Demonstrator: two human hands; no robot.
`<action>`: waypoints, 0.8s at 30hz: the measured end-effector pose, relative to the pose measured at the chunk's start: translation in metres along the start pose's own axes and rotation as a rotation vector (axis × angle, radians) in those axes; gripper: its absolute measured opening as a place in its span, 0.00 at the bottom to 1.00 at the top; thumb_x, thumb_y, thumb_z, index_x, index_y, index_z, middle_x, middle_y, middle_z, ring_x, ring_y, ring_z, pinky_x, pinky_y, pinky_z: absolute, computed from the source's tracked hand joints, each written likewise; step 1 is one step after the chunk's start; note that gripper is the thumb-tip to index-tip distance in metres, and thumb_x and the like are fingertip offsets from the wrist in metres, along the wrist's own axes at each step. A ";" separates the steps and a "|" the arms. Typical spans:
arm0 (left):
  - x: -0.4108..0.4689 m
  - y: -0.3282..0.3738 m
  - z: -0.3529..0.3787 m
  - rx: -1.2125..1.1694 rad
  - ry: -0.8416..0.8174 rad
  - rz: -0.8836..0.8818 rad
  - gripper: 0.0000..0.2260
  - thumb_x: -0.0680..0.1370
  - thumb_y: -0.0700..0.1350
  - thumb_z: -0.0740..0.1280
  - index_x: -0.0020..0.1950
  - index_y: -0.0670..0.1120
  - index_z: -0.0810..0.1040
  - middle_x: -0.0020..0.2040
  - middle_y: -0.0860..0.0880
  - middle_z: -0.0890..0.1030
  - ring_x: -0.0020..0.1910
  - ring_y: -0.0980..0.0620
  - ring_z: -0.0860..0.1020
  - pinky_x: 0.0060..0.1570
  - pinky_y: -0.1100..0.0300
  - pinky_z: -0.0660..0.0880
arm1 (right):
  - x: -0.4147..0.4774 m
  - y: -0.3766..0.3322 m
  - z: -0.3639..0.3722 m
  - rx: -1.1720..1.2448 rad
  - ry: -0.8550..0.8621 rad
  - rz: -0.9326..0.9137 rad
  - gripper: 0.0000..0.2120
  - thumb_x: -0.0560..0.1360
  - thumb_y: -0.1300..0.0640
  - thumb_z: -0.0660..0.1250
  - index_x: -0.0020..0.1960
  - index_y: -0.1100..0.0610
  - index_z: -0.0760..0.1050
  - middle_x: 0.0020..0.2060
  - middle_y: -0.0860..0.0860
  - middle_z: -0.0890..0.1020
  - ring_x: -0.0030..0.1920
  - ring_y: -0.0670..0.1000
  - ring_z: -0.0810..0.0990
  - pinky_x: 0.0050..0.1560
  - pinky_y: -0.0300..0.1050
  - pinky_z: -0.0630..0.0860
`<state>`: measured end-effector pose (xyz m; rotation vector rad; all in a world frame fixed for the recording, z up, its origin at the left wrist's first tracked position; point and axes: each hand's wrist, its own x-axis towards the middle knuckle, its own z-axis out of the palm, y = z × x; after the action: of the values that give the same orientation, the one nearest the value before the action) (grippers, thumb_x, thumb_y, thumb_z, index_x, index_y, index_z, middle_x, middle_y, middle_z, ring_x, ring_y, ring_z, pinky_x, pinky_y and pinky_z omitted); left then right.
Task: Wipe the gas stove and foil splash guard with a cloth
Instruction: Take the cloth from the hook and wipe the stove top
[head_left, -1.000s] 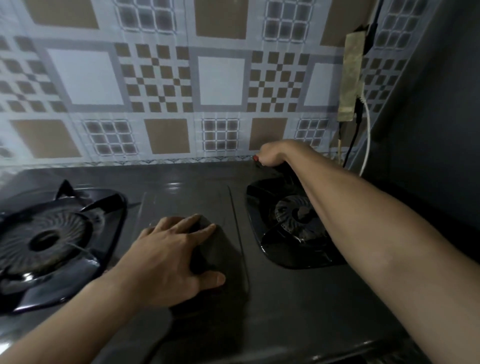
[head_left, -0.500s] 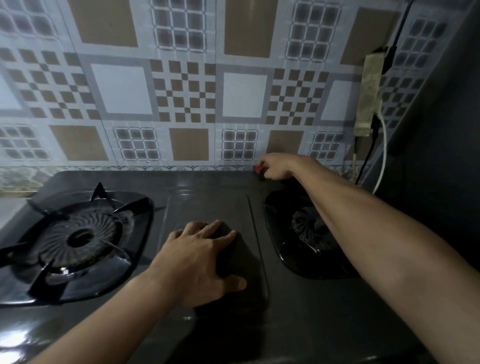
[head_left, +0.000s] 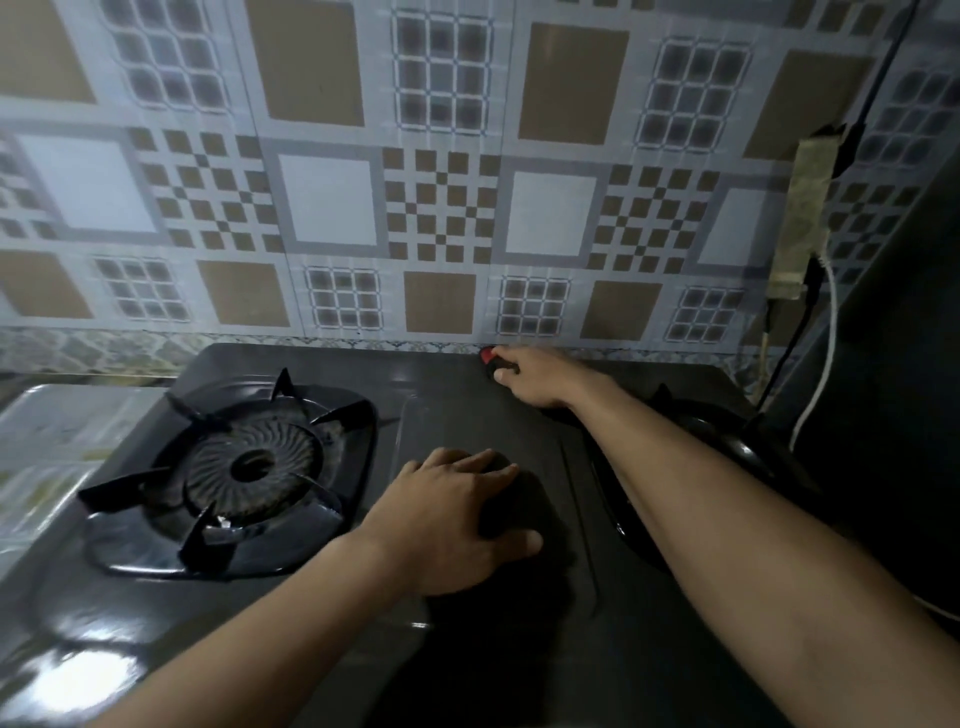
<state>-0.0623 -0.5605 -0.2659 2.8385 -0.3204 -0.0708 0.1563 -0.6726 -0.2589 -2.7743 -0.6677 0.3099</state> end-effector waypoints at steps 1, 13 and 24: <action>-0.002 -0.003 -0.003 -0.070 0.044 0.021 0.33 0.73 0.71 0.57 0.76 0.60 0.61 0.77 0.56 0.63 0.75 0.52 0.58 0.68 0.53 0.61 | -0.002 -0.006 0.003 0.007 0.008 0.008 0.25 0.81 0.48 0.58 0.77 0.46 0.59 0.76 0.53 0.64 0.72 0.58 0.65 0.67 0.55 0.64; -0.079 -0.106 -0.061 0.125 0.344 -0.114 0.24 0.76 0.61 0.58 0.66 0.51 0.78 0.64 0.50 0.80 0.65 0.48 0.74 0.62 0.52 0.73 | -0.073 -0.096 -0.004 0.068 -0.036 -0.056 0.20 0.79 0.59 0.59 0.65 0.42 0.75 0.49 0.53 0.82 0.38 0.52 0.80 0.28 0.40 0.73; -0.115 -0.191 -0.054 0.178 0.020 -0.267 0.34 0.75 0.72 0.42 0.78 0.60 0.55 0.81 0.44 0.49 0.79 0.41 0.45 0.73 0.35 0.44 | -0.207 -0.165 0.104 -0.051 0.171 0.010 0.22 0.81 0.58 0.54 0.75 0.57 0.64 0.75 0.55 0.65 0.74 0.57 0.61 0.72 0.52 0.55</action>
<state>-0.1293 -0.3417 -0.2664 3.0394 0.0618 -0.0719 -0.1200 -0.6072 -0.2765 -2.8123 -0.6279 0.0573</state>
